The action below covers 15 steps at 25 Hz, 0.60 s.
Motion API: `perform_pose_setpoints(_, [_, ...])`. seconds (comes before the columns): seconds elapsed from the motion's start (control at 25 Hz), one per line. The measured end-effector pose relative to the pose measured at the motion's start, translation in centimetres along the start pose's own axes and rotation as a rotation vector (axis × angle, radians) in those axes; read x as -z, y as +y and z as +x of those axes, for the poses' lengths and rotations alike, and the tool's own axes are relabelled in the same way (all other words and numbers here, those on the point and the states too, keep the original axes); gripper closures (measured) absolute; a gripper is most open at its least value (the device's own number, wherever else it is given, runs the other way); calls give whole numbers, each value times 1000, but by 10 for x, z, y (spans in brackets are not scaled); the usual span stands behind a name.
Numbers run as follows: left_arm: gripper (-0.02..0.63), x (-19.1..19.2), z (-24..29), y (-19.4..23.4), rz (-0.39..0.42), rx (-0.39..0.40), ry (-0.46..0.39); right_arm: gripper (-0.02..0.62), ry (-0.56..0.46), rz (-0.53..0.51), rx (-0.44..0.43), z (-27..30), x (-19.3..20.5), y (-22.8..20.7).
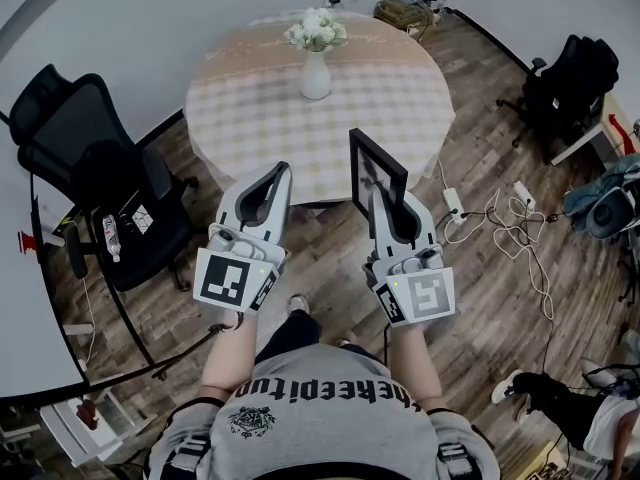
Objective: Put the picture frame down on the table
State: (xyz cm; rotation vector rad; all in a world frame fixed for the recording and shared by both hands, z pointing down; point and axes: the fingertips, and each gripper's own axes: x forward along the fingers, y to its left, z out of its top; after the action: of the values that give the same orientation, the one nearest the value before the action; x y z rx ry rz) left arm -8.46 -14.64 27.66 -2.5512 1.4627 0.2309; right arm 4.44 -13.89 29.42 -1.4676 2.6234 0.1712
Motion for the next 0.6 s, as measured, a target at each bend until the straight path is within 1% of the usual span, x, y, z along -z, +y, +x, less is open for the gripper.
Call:
perform_pose_setpoints(0.32, [591,15,18,41,-26,44,3,577,14,-7,57,38,12,5])
perform_pose_setpoints(0.6, [591,27,25,60,-44,85,-3,577,21,-20,100,54,22,13])
